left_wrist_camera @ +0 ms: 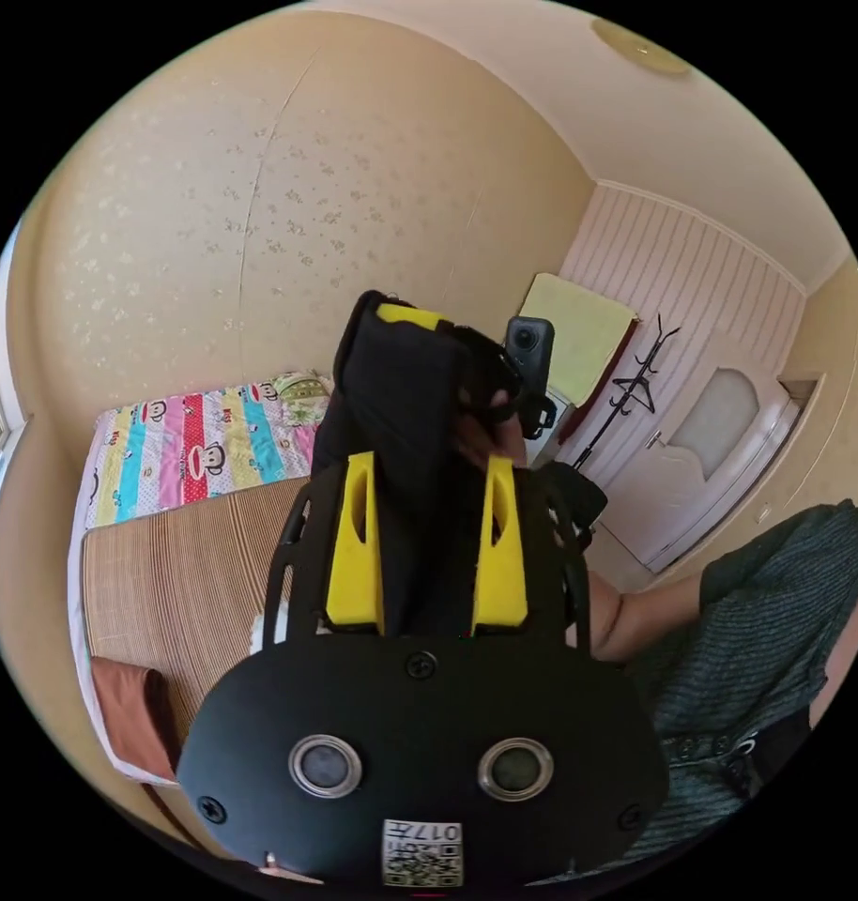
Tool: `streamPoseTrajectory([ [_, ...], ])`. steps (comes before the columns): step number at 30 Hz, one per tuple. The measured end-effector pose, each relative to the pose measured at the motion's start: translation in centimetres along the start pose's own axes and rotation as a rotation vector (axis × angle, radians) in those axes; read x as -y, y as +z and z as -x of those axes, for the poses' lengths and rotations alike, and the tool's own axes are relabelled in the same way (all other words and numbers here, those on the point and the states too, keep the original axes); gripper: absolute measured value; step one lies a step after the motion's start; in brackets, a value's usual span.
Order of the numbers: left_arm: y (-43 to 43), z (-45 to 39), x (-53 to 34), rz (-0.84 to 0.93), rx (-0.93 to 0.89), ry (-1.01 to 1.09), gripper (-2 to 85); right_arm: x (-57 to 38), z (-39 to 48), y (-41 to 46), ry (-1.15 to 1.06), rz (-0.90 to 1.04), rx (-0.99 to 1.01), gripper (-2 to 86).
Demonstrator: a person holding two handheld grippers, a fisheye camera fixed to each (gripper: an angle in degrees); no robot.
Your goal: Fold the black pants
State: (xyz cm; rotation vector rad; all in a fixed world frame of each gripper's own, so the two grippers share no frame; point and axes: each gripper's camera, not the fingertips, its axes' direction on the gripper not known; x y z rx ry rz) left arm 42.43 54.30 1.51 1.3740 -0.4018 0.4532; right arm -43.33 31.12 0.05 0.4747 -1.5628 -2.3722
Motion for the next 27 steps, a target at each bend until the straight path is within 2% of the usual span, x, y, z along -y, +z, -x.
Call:
streamPoseTrajectory([
  [2,-1.8,1.9,-0.5,-0.044,-0.092,0.043,6.2,-0.8,0.3,0.3,-0.041,-0.02,-0.005,1.2],
  [7,-3.2,9.0,0.3,-0.084,-0.662,-0.111,2.3,-1.6,3.2,0.6,-0.111,-0.014,-0.113,1.5],
  [9,-3.9,9.9,0.8,-0.136,-0.719,-0.124,1.8,-3.0,6.0,0.2,-0.145,0.01,-0.201,1.5],
  [13,-6.9,9.0,2.0,-0.264,-0.672,-0.068,1.5,-8.8,11.0,-0.8,-0.21,-0.076,-0.427,1.9],
  [16,-8.4,8.0,2.7,-0.334,-0.695,-0.05,1.5,-15.0,13.7,-1.1,-0.127,-0.156,-0.7,4.5],
  [18,-9.5,6.9,3.1,-0.37,-0.696,-0.028,1.5,-19.5,14.7,-0.4,-0.014,-0.096,-0.893,7.5],
  [23,-14.0,3.9,3.9,-0.525,-0.614,0.058,1.8,-26.0,15.1,1.7,0.176,0.024,-1.011,16.0],
  [25,-16.1,2.7,4.3,-0.581,-0.596,0.072,1.9,-26.8,15.1,2.8,0.164,0.063,-1.037,18.8],
  [27,-17.6,1.7,4.5,-0.617,-0.57,0.087,2.0,-26.4,14.3,5.2,0.087,0.169,-1.146,21.9],
])
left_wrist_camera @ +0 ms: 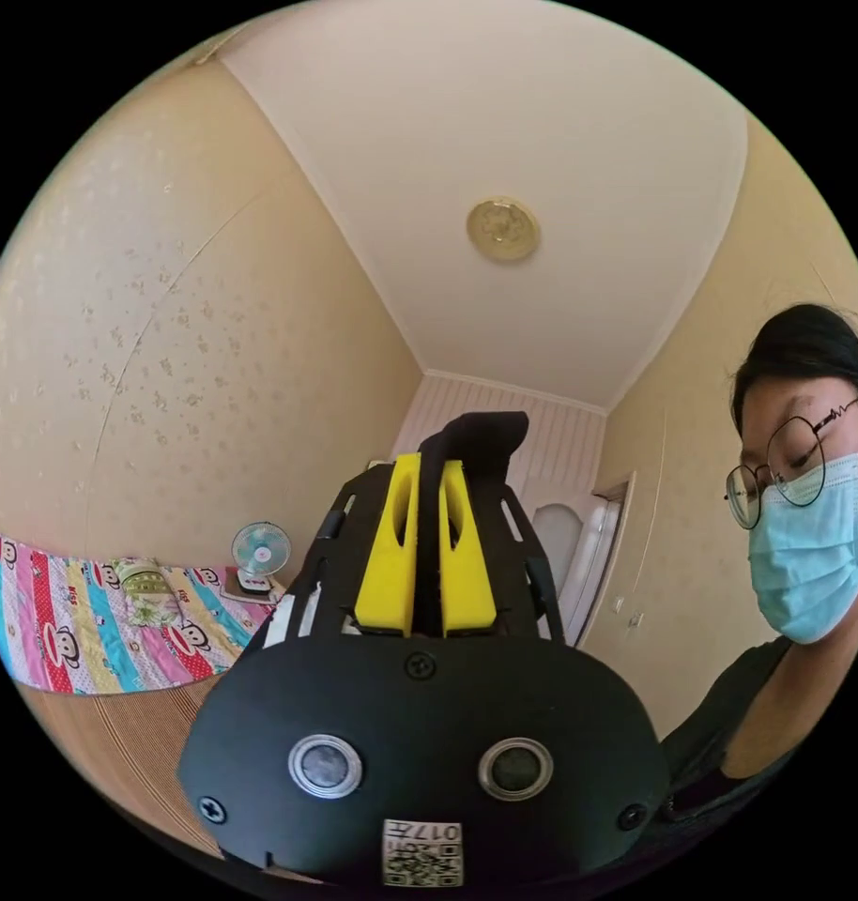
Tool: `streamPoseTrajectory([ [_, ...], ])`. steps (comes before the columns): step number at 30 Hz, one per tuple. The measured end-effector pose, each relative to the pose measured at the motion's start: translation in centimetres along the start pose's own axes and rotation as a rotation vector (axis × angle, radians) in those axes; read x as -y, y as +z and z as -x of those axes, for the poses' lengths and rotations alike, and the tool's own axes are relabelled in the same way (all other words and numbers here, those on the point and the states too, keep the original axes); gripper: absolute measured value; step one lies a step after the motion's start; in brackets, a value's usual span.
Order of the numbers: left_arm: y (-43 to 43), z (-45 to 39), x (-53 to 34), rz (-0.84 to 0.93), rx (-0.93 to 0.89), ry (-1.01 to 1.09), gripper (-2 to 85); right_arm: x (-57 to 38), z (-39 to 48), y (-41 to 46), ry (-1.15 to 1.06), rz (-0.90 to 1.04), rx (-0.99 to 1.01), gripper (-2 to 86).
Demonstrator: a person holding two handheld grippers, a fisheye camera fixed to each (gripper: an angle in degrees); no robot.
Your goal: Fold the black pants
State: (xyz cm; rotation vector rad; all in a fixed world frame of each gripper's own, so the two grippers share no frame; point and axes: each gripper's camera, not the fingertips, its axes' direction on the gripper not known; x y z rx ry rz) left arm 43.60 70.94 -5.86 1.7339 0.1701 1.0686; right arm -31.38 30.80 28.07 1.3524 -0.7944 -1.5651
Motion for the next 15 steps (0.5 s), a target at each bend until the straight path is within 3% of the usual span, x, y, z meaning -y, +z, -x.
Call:
streamPoseTrajectory([
  [3,-0.7,-2.1,1.4,-0.031,-0.013,0.022,2.3,3.1,2.4,2.4,-0.161,0.032,-0.08,25.1],
  [9,-2.8,-5.9,2.9,-0.119,0.137,0.053,3.1,7.9,9.2,4.6,-0.395,-0.005,-0.144,26.4],
  [11,-3.5,-6.5,3.3,-0.138,0.186,0.064,3.2,8.2,10.8,3.9,-0.44,-0.063,-0.141,24.0],
  [13,-4.9,-7.0,3.8,-0.151,0.242,0.063,3.3,8.0,12.1,2.3,-0.536,-0.166,-0.132,15.8],
  [15,-6.0,-7.2,4.0,-0.153,0.261,0.059,3.3,8.5,13.9,1.8,-0.608,-0.221,-0.244,12.9],
])
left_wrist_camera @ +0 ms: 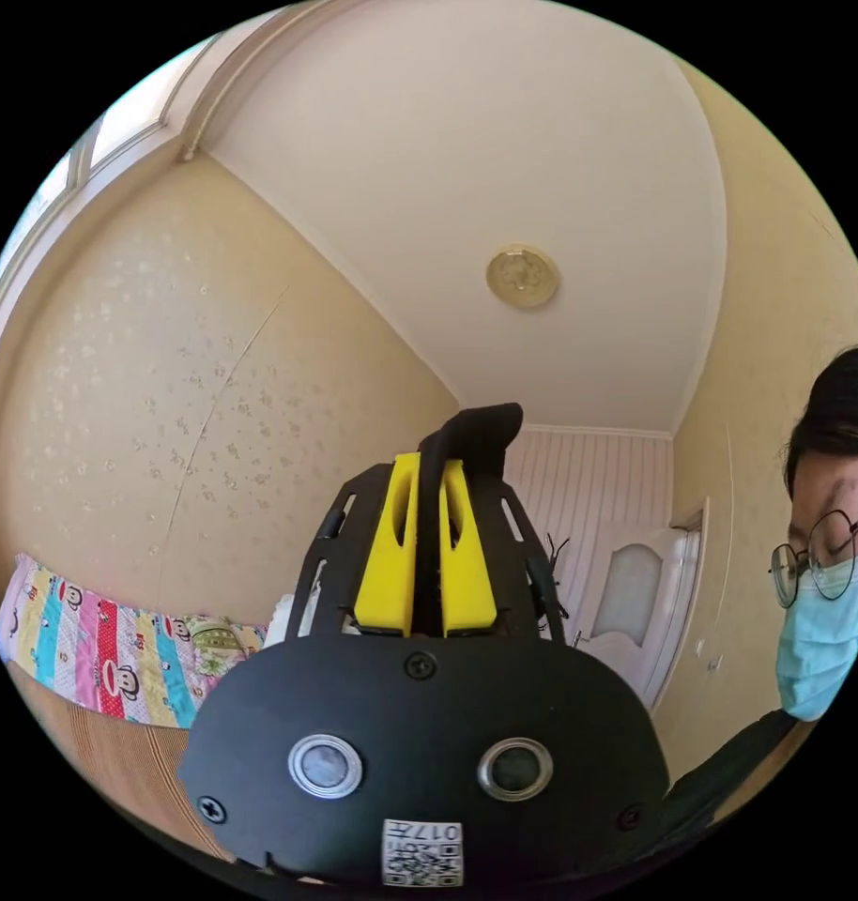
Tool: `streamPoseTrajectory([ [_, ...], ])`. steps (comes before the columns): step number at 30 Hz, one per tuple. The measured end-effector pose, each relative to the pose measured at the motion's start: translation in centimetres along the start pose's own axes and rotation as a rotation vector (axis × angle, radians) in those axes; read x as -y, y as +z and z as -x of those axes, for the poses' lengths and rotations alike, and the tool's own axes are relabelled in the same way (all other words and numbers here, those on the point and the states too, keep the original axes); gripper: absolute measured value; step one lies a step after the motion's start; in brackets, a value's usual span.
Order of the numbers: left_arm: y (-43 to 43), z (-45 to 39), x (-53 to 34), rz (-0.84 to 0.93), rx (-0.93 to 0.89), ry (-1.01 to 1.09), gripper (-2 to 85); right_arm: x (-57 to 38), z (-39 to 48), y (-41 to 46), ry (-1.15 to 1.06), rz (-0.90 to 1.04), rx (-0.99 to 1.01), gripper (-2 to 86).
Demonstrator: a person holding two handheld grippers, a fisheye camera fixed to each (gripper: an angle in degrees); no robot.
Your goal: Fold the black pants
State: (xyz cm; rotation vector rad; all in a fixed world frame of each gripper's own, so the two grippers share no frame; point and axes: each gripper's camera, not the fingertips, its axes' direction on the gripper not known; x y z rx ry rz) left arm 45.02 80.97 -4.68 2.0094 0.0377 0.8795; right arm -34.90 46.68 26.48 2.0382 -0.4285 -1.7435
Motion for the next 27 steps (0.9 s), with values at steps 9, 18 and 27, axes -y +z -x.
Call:
streamPoseTrajectory([
  [9,-2.3,-0.2,1.6,0.029,0.101,0.007,3.3,1.3,2.5,1.7,-0.15,0.005,0.283,6.0],
  [18,-3.3,2.0,4.6,0.063,0.192,0.068,3.8,2.2,-17.3,-6.5,0.437,-0.376,0.372,3.1],
  [27,-7.0,1.8,7.4,-0.036,0.125,0.216,4.0,11.1,-24.3,-15.2,0.352,-0.541,0.386,2.5],
])
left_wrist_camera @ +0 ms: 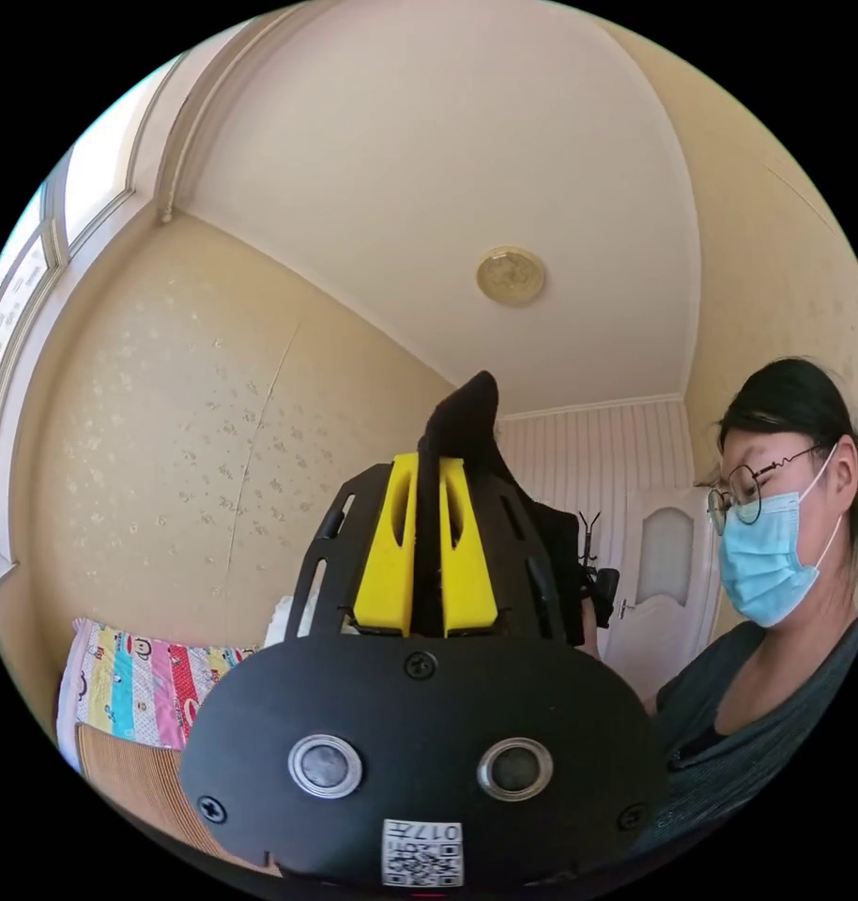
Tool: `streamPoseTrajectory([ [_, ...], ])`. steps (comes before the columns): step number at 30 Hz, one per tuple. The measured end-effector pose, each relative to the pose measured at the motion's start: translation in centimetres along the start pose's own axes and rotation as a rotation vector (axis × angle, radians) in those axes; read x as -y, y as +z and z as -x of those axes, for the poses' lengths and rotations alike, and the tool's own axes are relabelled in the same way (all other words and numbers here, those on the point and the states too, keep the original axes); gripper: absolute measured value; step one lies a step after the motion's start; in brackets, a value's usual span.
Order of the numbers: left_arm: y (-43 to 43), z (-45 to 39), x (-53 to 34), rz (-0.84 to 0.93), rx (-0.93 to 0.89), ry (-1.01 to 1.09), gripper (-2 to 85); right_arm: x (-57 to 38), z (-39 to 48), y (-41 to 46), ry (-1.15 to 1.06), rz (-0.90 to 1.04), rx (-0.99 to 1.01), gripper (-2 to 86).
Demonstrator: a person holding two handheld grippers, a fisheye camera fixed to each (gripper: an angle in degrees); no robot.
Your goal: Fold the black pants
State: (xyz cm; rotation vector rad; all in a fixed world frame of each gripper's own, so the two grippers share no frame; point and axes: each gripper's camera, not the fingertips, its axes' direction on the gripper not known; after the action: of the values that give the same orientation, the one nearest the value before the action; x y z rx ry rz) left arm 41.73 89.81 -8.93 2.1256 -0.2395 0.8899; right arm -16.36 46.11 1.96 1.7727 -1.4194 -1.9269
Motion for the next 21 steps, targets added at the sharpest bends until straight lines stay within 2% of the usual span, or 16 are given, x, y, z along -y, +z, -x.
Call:
streamPoseTrajectory([
  [3,0.3,-1.0,-0.2,-0.05,0.108,0.077,4.2,1.3,0.2,-0.9,-0.033,0.015,-0.128,2.5],
  [7,3.3,0.2,-1.1,-0.073,0.128,0.105,4.3,0.8,-2.4,-1.4,-0.015,0.03,-0.255,2.4],
  [11,10.2,4.1,-2.0,-0.025,0.235,0.11,4.2,-0.7,-12.2,2.4,0.065,0.191,-0.418,2.3],
  [13,18.2,9.9,-3.0,0.079,0.307,0.067,4.3,-2.1,-18.9,6.1,0.109,0.294,-0.512,2.3],
  [17,34.9,24.0,-6.6,0.311,0.407,0.002,5.2,-8.2,-40.1,16.7,0.264,0.553,-0.681,2.5],
  [19,44.0,35.3,-11.7,0.521,0.51,-0.175,6.0,-12.5,-48.0,18.9,0.338,0.67,-0.73,2.6],
  [20,45.6,37.7,-13.3,0.608,0.551,-0.221,6.0,-15.9,-52.2,18.7,0.454,0.755,-0.736,3.1],
  [21,47.7,41.7,-16.5,0.77,0.628,-0.305,5.3,-19.3,-54.8,17.5,0.552,0.808,-0.686,4.1],
])
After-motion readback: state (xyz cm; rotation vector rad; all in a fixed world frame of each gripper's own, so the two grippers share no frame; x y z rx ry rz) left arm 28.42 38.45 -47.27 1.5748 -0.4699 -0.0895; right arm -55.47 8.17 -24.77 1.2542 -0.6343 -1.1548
